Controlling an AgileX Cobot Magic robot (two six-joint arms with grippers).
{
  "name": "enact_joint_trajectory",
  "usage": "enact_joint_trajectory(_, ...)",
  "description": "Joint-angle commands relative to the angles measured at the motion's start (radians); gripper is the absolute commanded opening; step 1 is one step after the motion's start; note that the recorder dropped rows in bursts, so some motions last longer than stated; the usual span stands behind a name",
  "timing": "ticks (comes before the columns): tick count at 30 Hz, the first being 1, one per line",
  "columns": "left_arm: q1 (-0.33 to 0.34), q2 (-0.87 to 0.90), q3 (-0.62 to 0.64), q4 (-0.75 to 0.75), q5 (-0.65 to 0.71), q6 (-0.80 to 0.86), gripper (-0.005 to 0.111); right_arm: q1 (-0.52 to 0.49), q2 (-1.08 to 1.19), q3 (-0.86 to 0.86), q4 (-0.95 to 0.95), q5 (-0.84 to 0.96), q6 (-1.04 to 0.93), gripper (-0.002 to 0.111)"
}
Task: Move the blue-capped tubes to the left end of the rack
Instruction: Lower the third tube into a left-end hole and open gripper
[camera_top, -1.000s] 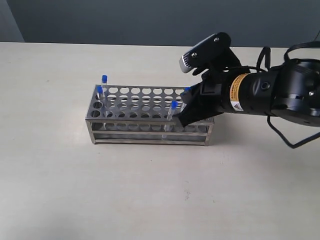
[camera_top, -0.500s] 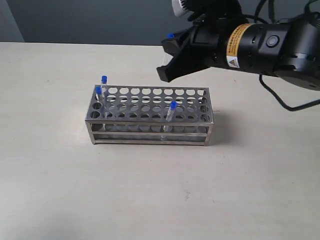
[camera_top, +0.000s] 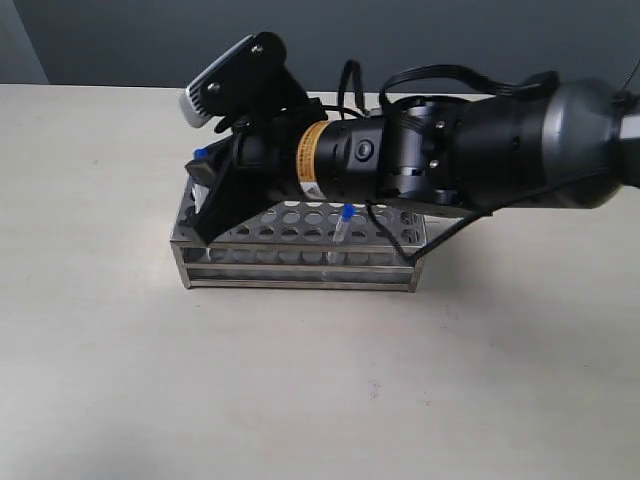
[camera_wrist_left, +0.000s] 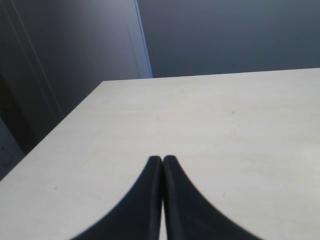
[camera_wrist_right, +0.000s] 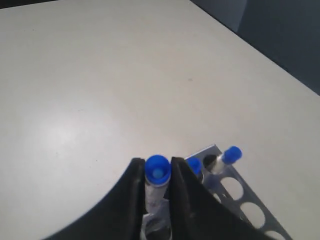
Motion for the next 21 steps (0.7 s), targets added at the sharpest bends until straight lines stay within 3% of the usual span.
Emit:
enact_joint_trajectory(1,-0.007,-0.005,-0.005,0.000,-0.002,-0.002,0.001,0.010,0.046,-0.061,-0.009,-0.007,0.001,-0.001)
enact_joint_trajectory(21,-0.007,-0.005,-0.005,0.000,-0.002,-0.002,0.001,0.010,0.132,-0.113,-0.030,0.086,0.001,-0.001)
